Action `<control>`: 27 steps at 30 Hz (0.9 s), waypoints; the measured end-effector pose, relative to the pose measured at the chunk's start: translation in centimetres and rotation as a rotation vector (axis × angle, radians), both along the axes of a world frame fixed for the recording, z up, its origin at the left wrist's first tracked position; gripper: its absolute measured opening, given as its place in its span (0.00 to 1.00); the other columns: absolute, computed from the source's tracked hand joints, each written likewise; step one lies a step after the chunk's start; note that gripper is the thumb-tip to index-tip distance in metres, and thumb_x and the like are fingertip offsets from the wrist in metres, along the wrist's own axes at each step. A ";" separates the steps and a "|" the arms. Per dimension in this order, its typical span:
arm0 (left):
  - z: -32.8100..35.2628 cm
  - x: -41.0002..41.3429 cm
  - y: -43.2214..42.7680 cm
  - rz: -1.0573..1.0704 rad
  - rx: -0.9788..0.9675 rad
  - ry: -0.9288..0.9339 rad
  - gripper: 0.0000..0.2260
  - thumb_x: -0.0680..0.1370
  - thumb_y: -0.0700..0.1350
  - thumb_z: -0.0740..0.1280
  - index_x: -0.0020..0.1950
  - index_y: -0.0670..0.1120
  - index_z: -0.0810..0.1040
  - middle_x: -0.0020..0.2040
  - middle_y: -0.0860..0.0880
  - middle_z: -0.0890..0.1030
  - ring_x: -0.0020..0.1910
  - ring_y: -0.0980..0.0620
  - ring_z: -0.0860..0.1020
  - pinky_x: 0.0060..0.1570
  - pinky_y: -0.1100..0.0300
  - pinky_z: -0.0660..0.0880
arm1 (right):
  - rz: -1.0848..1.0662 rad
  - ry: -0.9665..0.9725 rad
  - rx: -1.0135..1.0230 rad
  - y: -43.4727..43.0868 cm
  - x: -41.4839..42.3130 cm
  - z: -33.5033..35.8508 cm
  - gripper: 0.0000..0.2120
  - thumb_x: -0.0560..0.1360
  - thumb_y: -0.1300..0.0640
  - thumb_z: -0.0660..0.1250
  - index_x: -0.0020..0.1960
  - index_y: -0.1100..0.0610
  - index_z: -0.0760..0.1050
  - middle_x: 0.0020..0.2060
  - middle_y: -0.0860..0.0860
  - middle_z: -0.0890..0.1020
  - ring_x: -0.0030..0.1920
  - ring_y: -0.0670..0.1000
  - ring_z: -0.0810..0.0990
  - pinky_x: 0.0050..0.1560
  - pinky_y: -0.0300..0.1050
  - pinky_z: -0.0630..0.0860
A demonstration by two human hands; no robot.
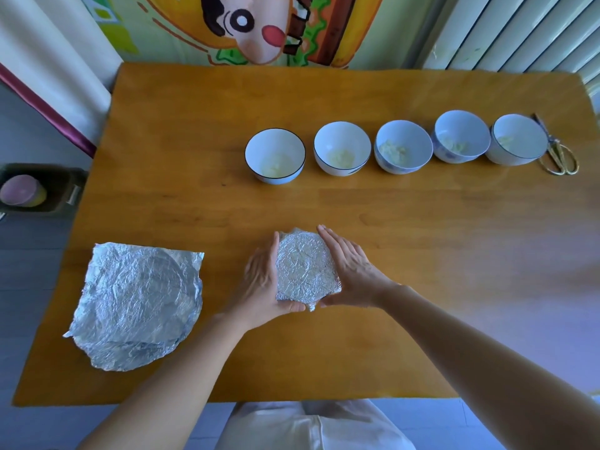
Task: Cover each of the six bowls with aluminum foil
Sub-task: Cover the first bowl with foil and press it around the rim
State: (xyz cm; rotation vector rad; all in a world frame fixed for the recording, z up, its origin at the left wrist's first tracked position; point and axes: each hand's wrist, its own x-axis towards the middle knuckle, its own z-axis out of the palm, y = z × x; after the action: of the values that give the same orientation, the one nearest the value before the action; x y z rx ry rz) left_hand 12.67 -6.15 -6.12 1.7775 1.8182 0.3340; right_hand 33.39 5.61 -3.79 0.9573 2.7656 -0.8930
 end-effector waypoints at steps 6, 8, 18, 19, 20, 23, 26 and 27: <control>-0.5 0.1 -0.7 0.047 -0.052 -0.061 0.65 0.62 0.77 0.66 0.78 0.44 0.30 0.80 0.49 0.34 0.80 0.51 0.42 0.78 0.54 0.42 | -0.025 0.023 -0.049 -0.5 0.2 -0.5 0.68 0.60 0.39 0.79 0.77 0.53 0.30 0.79 0.52 0.44 0.78 0.50 0.45 0.76 0.45 0.46; 0.1 0.0 -1.2 0.094 -0.020 -0.115 0.61 0.64 0.80 0.59 0.78 0.48 0.27 0.79 0.53 0.30 0.79 0.57 0.35 0.74 0.63 0.32 | -0.018 0.036 -0.077 -0.4 0.5 -0.3 0.69 0.60 0.35 0.77 0.77 0.53 0.29 0.79 0.51 0.40 0.78 0.48 0.39 0.77 0.48 0.43; 1.4 5.6 1.0 0.840 0.111 -0.713 0.37 0.76 0.65 0.48 0.81 0.48 0.55 0.80 0.53 0.57 0.76 0.64 0.56 0.77 0.57 0.55 | -0.641 0.530 -0.552 -3.4 -1.1 -0.7 0.33 0.77 0.39 0.51 0.79 0.43 0.48 0.76 0.41 0.62 0.76 0.41 0.57 0.76 0.58 0.56; 1.2 5.8 1.1 0.855 0.096 -0.718 0.37 0.76 0.66 0.48 0.81 0.48 0.55 0.80 0.53 0.59 0.76 0.61 0.57 0.77 0.53 0.56 | -0.649 0.524 -0.572 -3.6 -1.5 -1.1 0.32 0.77 0.39 0.51 0.79 0.41 0.48 0.75 0.40 0.63 0.76 0.41 0.58 0.75 0.59 0.56; 0.9 5.9 1.2 0.857 0.084 -0.722 0.37 0.75 0.66 0.48 0.81 0.48 0.56 0.79 0.52 0.59 0.77 0.59 0.58 0.77 0.50 0.57 | -0.663 0.521 -0.583 -3.7 -1.7 -1.3 0.32 0.77 0.38 0.51 0.79 0.41 0.49 0.74 0.40 0.64 0.75 0.42 0.59 0.75 0.59 0.57; 0.2 5.5 0.6 0.769 0.087 -0.608 0.39 0.76 0.67 0.50 0.81 0.46 0.54 0.80 0.50 0.57 0.78 0.55 0.55 0.77 0.46 0.55 | -0.676 0.518 -0.572 -3.5 -1.8 -1.4 0.33 0.76 0.39 0.53 0.79 0.43 0.49 0.74 0.41 0.66 0.74 0.42 0.61 0.75 0.57 0.58; 0.7 4.4 0.1 0.560 0.274 -0.199 0.43 0.76 0.70 0.54 0.81 0.42 0.54 0.82 0.46 0.51 0.81 0.49 0.49 0.78 0.45 0.49 | -0.672 0.525 -0.512 -2.6 -1.0 -1.0 0.32 0.76 0.41 0.54 0.78 0.47 0.56 0.73 0.43 0.67 0.74 0.41 0.61 0.74 0.48 0.59; 1.2 4.2 0.3 0.451 0.335 -0.081 0.44 0.75 0.71 0.56 0.81 0.41 0.55 0.82 0.44 0.50 0.81 0.46 0.48 0.78 0.45 0.46 | -0.673 0.518 -0.457 -2.2 -0.6 -0.9 0.29 0.77 0.43 0.55 0.77 0.48 0.60 0.72 0.43 0.68 0.73 0.42 0.62 0.74 0.47 0.60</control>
State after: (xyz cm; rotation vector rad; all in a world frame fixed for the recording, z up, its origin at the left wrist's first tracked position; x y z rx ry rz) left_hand 16.86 -5.83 -4.89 1.5076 2.1923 0.9183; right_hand 32.79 3.44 -4.69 1.7841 2.3602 -2.0041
